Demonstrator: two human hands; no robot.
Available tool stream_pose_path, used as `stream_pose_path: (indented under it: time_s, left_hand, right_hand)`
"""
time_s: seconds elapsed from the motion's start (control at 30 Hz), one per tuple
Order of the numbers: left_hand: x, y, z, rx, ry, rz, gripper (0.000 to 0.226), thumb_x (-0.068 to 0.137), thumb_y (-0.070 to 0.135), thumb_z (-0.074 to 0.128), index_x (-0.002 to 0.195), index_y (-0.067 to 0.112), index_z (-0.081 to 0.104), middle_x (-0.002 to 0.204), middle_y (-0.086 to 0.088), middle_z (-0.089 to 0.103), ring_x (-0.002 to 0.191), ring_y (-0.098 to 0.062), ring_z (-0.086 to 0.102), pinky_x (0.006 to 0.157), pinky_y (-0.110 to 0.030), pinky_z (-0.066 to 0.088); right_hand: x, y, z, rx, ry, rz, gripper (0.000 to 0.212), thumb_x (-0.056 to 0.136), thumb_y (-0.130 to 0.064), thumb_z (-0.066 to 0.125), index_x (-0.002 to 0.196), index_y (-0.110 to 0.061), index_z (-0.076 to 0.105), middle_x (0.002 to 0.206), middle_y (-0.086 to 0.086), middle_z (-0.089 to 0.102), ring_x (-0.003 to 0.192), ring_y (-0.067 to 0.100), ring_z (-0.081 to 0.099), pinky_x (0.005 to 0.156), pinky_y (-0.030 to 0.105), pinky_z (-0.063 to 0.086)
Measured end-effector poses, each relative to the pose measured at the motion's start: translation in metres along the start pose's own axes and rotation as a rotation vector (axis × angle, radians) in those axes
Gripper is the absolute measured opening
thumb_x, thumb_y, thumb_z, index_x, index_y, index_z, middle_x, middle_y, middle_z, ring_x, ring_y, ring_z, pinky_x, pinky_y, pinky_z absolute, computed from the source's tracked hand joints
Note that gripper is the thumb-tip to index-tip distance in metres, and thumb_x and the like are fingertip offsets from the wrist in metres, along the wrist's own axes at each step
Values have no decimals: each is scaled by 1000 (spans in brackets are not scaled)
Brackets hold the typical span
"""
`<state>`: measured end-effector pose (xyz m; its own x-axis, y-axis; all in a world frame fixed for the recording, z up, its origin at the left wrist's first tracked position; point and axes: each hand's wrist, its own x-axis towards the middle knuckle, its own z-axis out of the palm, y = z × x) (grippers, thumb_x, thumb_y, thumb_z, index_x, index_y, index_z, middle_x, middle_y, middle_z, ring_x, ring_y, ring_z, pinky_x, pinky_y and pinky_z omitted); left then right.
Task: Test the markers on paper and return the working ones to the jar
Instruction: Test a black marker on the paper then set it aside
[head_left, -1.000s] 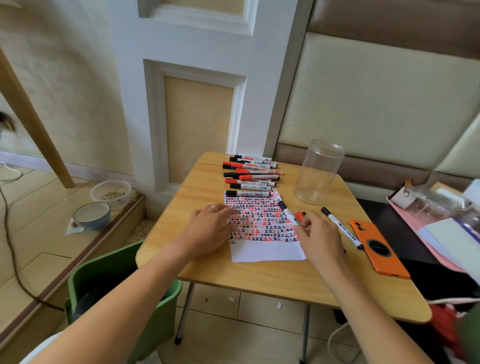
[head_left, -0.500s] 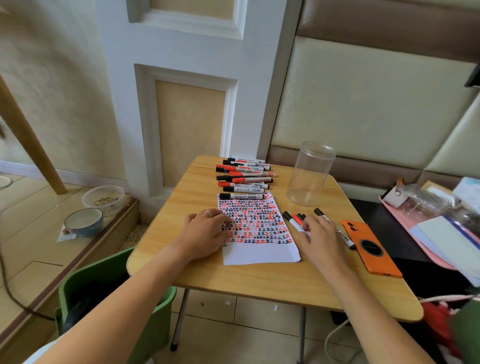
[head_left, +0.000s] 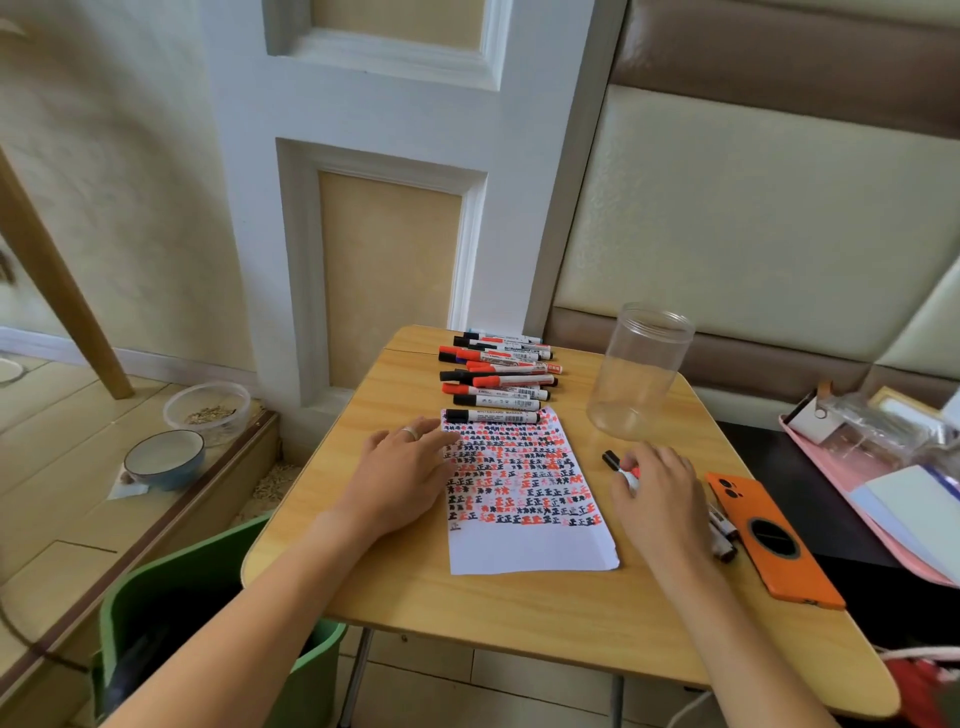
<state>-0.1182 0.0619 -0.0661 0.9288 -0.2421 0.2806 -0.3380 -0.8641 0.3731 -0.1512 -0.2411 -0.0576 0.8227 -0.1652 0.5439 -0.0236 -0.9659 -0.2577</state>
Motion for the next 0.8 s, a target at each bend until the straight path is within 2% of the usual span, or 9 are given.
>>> stream_pose_path:
  time_s: [0.1,0.17,0.27,0.43,0.6,0.73,0.8]
  left_hand:
    - [3,-7,1,8,-55,-14,48,104,51,42,151,39,44,165,6,30,155,-13,16,126,-49,10]
    - [3,-10,2,21,-95,-13,50,105,54,38,153,39,41,165,7,29,156,-13,13,125,-47,5]
    - [3,-13,5,25,-108,-12,52,105,56,35,154,38,38,165,8,28,156,-13,12,125,-47,2]
    - [4,-15,9,49,-99,-13,53,104,58,32,153,40,38,165,8,29,155,-12,14,126,-48,4]
    - [5,-14,9,58,-99,-18,52,104,58,33,152,41,38,164,8,30,155,-13,16,126,-49,4]
    - [6,-14,9,57,-94,-18,51,103,58,33,151,40,40,163,8,31,154,-14,17,126,-49,3]
    - [6,-14,9,44,-90,-17,51,104,57,34,151,40,40,162,8,32,153,-14,20,126,-49,4]
  right_hand:
    - [7,-21,13,69,-15,-149,9,88,-9,70,87,-13,63,87,1,62,83,21,55,68,33,44]
    - [14,-36,24,101,-81,-235,7,90,-8,67,90,-14,63,88,-1,62,83,18,54,69,30,42]
    - [26,-61,41,108,-147,-338,6,95,-11,64,92,-16,62,89,-3,63,83,16,55,71,28,45]
    - [54,-98,67,120,-171,-430,7,99,-14,60,103,-17,64,100,-3,67,93,15,58,85,31,52]
    - [77,-118,88,118,-187,-466,31,99,-18,62,130,-17,65,120,0,66,113,19,58,97,33,50]
    - [82,-120,95,53,-207,-506,26,99,-24,64,123,-17,71,115,-2,63,110,17,53,94,32,47]
    - [80,-119,91,50,-172,-537,23,96,-21,68,118,-15,73,110,0,63,105,19,56,92,35,51]
